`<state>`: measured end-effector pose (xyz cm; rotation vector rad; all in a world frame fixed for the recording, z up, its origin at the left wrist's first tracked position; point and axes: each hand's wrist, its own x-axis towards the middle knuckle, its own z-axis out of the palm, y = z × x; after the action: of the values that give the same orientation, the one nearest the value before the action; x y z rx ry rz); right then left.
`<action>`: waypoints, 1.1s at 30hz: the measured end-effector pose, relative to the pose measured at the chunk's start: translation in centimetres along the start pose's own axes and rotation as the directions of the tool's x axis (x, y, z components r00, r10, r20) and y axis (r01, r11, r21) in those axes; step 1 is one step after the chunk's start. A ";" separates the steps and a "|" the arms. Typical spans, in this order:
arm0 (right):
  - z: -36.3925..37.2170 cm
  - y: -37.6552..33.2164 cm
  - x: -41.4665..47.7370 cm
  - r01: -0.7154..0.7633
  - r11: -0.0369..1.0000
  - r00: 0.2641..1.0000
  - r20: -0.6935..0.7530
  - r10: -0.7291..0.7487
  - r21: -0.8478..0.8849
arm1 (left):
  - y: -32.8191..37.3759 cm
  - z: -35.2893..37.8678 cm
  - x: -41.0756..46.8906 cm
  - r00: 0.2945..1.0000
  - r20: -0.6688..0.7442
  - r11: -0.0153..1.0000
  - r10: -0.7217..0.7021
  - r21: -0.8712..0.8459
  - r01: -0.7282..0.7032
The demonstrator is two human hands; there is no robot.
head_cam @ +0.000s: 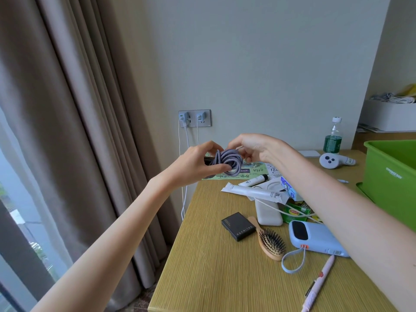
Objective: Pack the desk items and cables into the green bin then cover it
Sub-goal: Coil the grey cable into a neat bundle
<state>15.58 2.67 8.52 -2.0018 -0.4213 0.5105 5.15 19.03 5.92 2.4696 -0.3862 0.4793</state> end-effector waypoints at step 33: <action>3.4 3.8 -2.3 0.532 0.464 0.447 -0.230 -0.864 -0.708 | -1.4 1.2 1.1 0.905 -0.075 0.890 -0.420 -0.229 0.394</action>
<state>12.16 2.40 4.10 -2.0845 -1.0887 -0.8952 6.93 19.23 4.79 2.2178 0.1320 0.3862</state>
